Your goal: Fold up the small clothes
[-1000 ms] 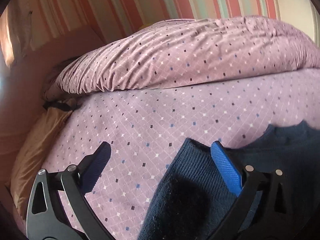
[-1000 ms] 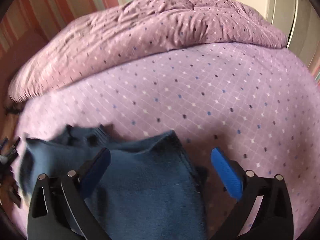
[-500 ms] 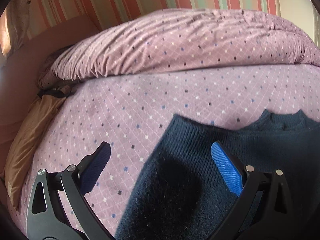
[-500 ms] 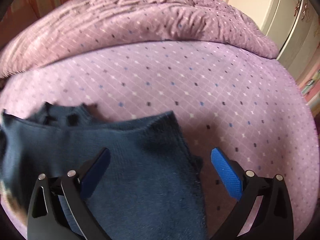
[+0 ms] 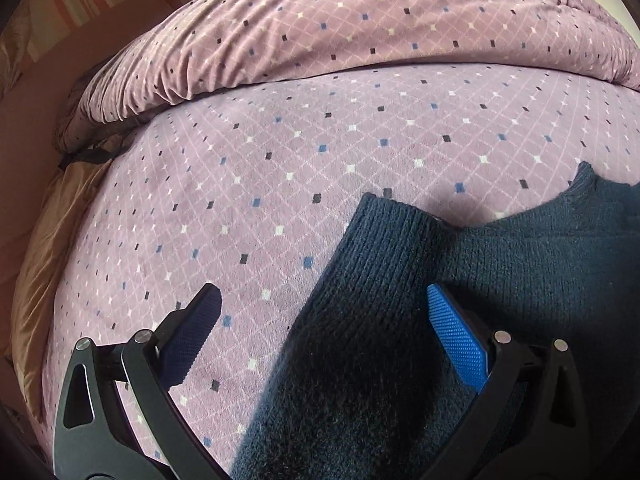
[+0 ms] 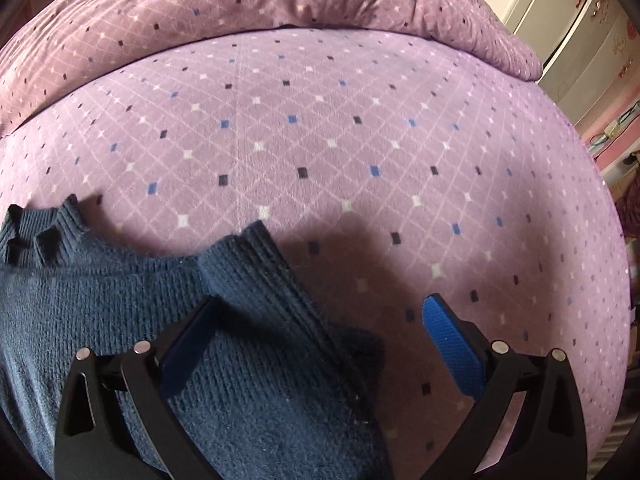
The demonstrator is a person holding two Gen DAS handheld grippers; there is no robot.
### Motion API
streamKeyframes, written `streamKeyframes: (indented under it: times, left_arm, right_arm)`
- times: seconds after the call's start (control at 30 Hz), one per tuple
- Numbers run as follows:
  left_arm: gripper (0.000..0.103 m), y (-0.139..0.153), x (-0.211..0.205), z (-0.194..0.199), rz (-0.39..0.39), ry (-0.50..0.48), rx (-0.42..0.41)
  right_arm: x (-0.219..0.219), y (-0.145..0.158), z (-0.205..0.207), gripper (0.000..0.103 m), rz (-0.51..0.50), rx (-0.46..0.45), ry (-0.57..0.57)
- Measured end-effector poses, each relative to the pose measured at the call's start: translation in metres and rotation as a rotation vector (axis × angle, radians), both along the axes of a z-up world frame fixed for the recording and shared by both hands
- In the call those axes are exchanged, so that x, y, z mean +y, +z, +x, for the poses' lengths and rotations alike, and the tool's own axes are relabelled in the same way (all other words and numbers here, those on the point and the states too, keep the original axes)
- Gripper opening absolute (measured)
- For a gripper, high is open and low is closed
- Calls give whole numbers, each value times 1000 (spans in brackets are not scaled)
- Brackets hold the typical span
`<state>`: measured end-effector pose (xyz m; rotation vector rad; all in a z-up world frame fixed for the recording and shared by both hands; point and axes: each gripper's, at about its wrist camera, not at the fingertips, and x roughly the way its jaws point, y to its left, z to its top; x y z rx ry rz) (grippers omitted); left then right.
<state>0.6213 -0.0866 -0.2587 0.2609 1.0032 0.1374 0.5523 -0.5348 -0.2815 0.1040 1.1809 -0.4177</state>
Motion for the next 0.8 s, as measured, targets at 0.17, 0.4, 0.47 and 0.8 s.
streamKeyframes:
  times: [0.17, 0.4, 0.47, 0.8]
  left_arm:
    - [100, 16, 6, -14, -49, -11, -66]
    - [100, 47, 3, -91, -58, -117, -153]
    - [100, 49, 4, -118, -67, -135, -162]
    - [100, 30, 5, -229, -124, -128, -156]
  right_arm:
    - [1, 21, -17, 101, 32, -85, 13]
    - [42, 75, -96, 101, 72, -252, 155]
    - [62, 80, -126, 101, 80, -271, 186]
    - [122, 30, -213, 101, 138, -216, 236]
